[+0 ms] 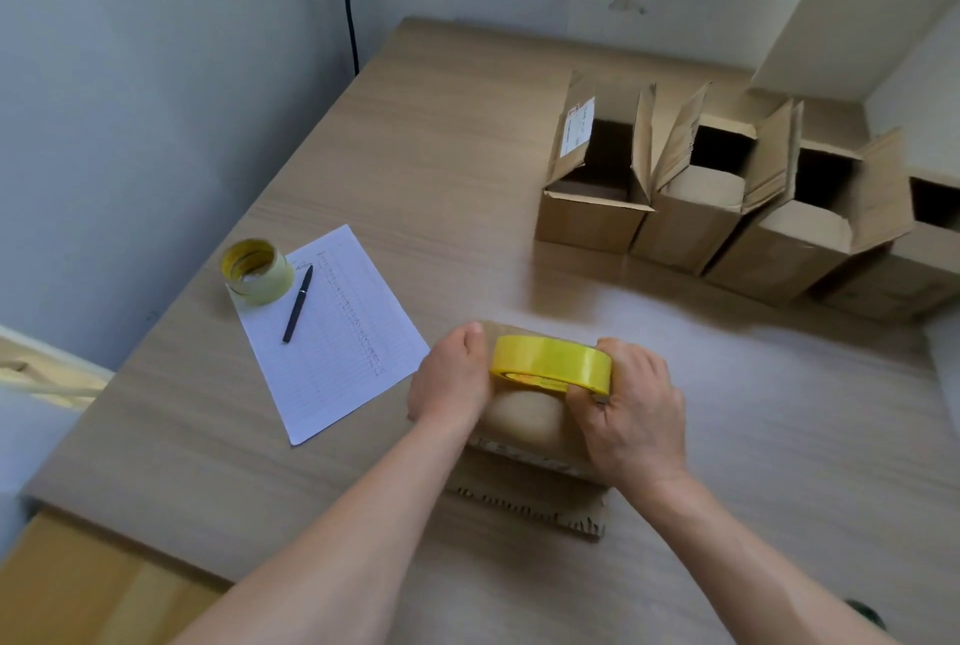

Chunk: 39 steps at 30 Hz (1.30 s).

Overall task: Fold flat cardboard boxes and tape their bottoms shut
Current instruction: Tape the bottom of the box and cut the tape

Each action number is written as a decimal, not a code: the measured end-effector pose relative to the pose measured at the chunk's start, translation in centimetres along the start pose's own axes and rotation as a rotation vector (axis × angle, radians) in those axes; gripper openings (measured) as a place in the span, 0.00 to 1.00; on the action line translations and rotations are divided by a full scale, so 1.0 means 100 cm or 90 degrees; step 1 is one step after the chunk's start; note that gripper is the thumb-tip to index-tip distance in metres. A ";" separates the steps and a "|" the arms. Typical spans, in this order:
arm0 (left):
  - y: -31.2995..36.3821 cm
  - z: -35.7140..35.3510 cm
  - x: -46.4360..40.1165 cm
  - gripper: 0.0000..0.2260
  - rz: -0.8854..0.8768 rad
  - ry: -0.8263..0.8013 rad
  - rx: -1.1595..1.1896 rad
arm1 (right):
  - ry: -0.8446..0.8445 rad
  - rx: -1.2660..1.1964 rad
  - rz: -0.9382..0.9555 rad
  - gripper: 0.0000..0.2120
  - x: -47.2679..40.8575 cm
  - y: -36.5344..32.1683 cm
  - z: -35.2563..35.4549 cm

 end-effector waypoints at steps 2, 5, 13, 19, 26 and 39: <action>-0.004 -0.012 -0.008 0.18 0.003 -0.080 -0.012 | -0.012 -0.016 -0.008 0.24 -0.001 0.001 0.000; -0.009 -0.015 -0.013 0.22 0.006 -0.094 0.033 | -0.046 -0.082 -0.014 0.24 -0.002 0.004 0.001; -0.015 -0.014 -0.007 0.26 0.061 -0.089 0.056 | -0.024 -0.250 -0.066 0.10 -0.010 0.027 0.058; -0.013 -0.013 -0.007 0.27 0.059 -0.093 0.031 | -0.011 -0.015 0.108 0.10 -0.016 0.042 0.102; -0.013 -0.012 -0.008 0.27 0.039 -0.092 -0.011 | -0.063 0.167 0.114 0.10 -0.006 0.076 0.073; 0.060 -0.044 0.020 0.46 -0.285 -0.181 -0.404 | -0.390 0.136 -0.063 0.33 -0.013 0.099 0.019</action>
Point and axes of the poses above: each hand's wrist, its own x-axis away from the middle knuckle, its own z-axis out of the back of the hand, y = z × x, the point moved 7 cm from there along -x, towards the middle knuckle, and after that the axes turned 12 degrees about -z, right-handed, at the moved point
